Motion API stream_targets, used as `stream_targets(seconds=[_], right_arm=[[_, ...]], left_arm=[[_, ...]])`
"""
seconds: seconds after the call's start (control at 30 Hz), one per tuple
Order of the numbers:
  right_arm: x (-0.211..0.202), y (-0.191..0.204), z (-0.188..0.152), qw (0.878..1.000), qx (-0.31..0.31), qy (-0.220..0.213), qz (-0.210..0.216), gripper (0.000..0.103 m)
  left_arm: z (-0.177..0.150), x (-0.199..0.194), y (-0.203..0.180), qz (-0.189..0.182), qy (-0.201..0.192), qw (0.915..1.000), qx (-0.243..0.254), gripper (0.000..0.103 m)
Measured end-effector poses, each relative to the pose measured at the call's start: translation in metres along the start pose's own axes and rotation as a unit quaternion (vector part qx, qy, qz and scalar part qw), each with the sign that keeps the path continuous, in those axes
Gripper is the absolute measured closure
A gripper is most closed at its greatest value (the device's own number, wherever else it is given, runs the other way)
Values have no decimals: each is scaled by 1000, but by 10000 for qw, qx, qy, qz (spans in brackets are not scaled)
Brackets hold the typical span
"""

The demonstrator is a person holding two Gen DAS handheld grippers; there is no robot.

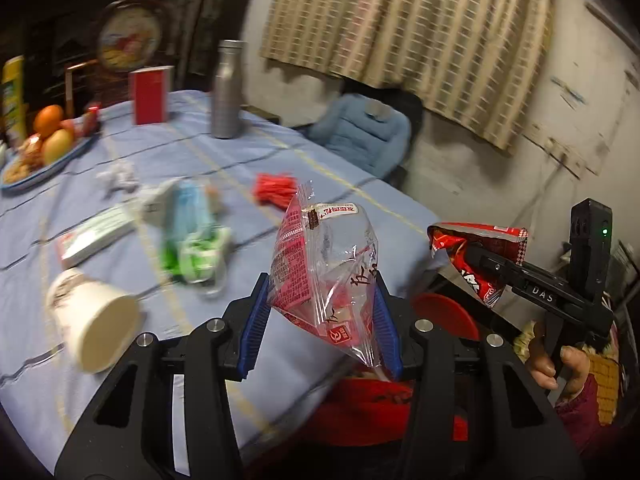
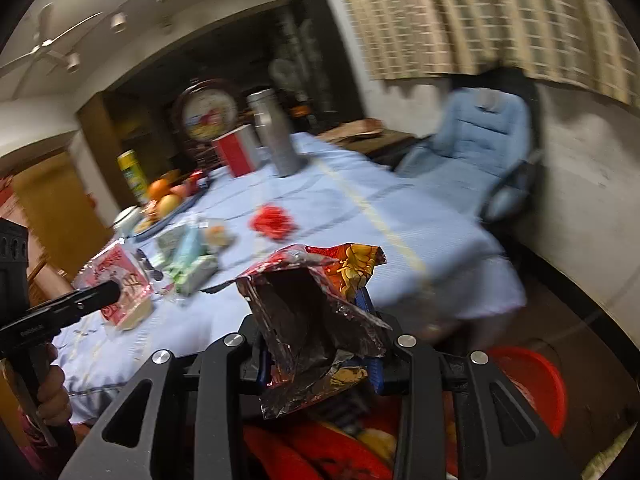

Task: Collect trash
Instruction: 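Carry both bags to the red wastebasket and open both tools over it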

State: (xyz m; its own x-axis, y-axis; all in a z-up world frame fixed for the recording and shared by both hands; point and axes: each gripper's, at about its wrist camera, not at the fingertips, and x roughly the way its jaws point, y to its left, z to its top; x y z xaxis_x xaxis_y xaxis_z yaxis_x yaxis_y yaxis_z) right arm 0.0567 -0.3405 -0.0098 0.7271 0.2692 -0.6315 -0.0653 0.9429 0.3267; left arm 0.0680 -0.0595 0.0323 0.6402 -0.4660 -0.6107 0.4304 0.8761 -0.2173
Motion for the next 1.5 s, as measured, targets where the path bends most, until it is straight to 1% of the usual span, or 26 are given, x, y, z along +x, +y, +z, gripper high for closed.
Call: stream_targets(seconds=[0.1,0.17,0.23,0.3,0.33,0.37,0.4,0.43,0.47,0.57,0.7,0.77,0.9,1.0,1.1,1.13,1.2,1.23,1.27,1.33,1.4,1.5], right_arm=[[-13,-40,-12,9984,285,66,-476,67],[-15,-62,-20,9962,460,166,-716,67],[-10,-88,-32,9920,661,381,-1006,67],[-2,-106,-43,9881,801,611,-1161,65],[8,-117,-51,9849,907,810,-1234,64],[16,-127,-57,9816,1015,976,-1288,57],[24,-137,-63,9781,1129,1127,-1337,40],[31,-146,-70,9741,1274,1243,-1392,30],[33,-152,-73,9721,1368,1273,-1418,28],[28,-163,-74,9712,1553,1126,-1413,28],[5,-172,-70,9715,1609,672,-1604,26],[-4,-174,-70,9707,1665,542,-1646,24],[-14,-182,-70,9696,1744,419,-1664,23],[-16,-187,-66,9686,1711,362,-1765,23],[-21,-192,-62,9671,1704,274,-1868,23],[-23,-195,-61,9659,1727,239,-1912,23],[-27,-200,-61,9641,1798,201,-1943,23],[-28,-203,-61,9634,1839,186,-1942,23],[-29,-205,-61,9628,1877,174,-1938,23],[-30,-207,-62,9618,1942,163,-1923,23],[-29,-207,-63,9620,1973,182,-1878,23],[-28,-199,-62,9654,1893,191,-1782,23]], left_arm=[[4,14,-19,-252,85,9995,179,54],[7,28,-35,-437,184,9983,339,54],[8,39,-49,-571,286,9969,460,54],[8,53,-63,-700,406,9950,585,54],[7,58,-68,-748,454,9942,627,54],[7,65,-74,-804,521,9931,677,54],[7,70,-78,-840,572,9923,712,54],[6,78,-85,-896,654,9908,769,54],[5,84,-90,-928,716,9898,816,54],[1,102,-109,-1028,925,9854,990,54],[-5,126,-135,-1210,1190,9776,1242,55],[-7,137,-147,-1294,1305,9736,1354,54],[-11,161,-174,-1450,1554,9644,1575,54],[-14,183,-197,-1603,1745,9555,1759,54],[-15,201,-214,-1667,1875,9495,1885,54],[-16,208,-221,-1665,1950,9466,1955,50],[-16,213,-227,-1564,1965,9462,2040,37],[-16,213,-229,-1485,1909,9478,2077,25],[-15,211,-230,-1400,1805,9505,2109,15],[-13,205,-228,-1285,1633,9541,2158,12],[-10,201,-224,-1147,1526,9571,2181,11],[-4,189,-211,-1014,1383,9634,2058,10]])
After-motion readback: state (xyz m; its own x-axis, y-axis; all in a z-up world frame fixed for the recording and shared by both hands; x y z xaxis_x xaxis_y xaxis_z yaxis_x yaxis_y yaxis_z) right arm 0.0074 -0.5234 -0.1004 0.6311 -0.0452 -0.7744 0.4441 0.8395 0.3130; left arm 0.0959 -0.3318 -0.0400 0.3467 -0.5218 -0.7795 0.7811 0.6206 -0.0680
